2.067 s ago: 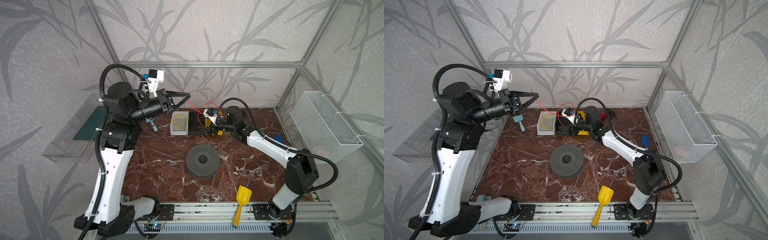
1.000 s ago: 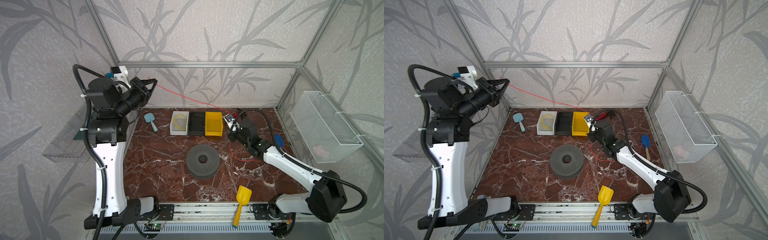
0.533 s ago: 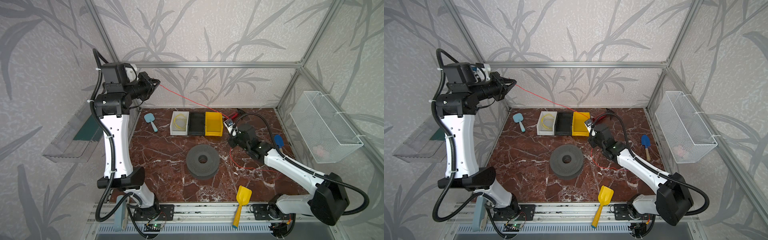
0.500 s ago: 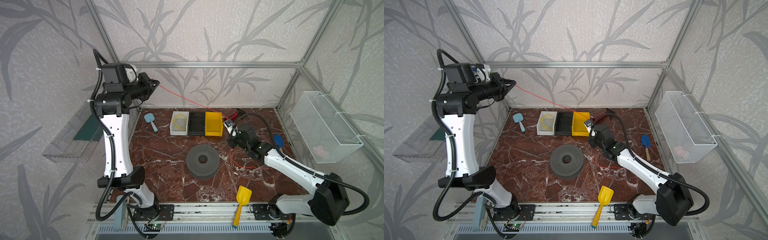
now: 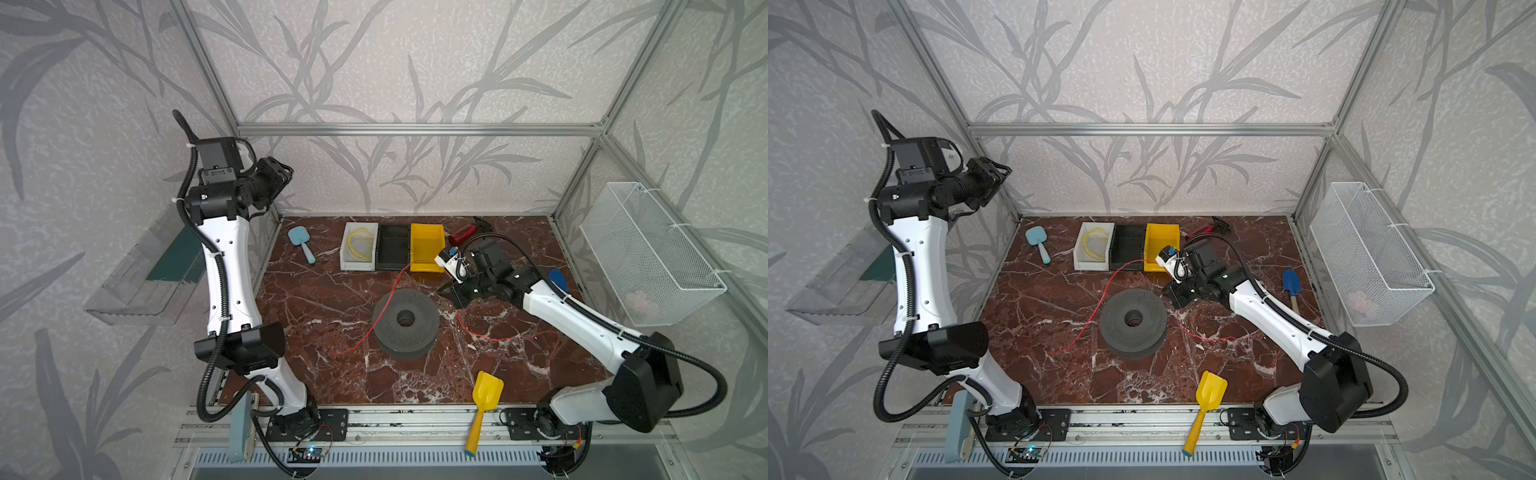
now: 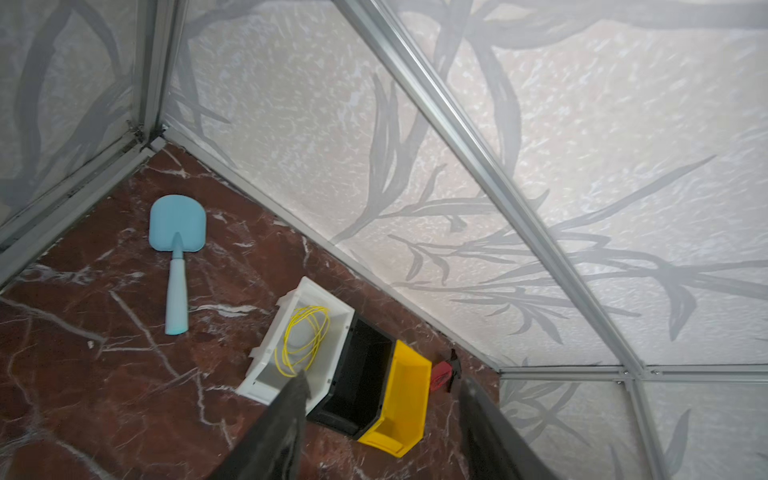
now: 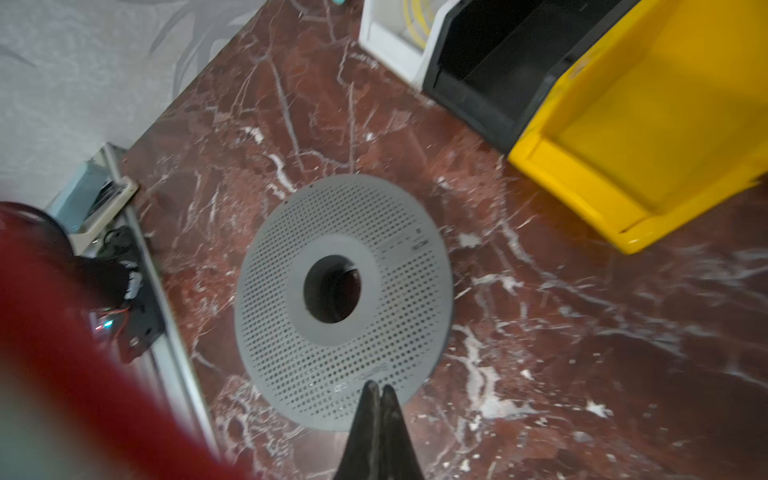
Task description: Wrap the cables
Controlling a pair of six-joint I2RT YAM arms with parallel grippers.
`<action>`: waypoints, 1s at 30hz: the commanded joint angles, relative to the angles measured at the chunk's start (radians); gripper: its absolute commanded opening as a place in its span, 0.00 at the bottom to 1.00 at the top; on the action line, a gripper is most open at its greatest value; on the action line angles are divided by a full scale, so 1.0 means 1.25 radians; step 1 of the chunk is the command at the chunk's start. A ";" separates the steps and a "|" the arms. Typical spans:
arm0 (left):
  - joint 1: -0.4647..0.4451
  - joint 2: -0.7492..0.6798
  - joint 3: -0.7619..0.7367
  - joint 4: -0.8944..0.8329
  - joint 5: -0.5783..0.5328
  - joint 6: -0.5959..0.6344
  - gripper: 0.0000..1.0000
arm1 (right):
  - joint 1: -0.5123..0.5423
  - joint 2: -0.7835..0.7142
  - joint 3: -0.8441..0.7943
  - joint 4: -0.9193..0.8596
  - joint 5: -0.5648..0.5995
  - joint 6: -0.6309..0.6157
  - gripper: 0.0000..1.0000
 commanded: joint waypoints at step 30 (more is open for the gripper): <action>-0.470 -0.587 -0.918 0.514 0.082 -0.121 0.55 | 0.025 0.285 0.325 -0.098 -0.374 0.237 0.00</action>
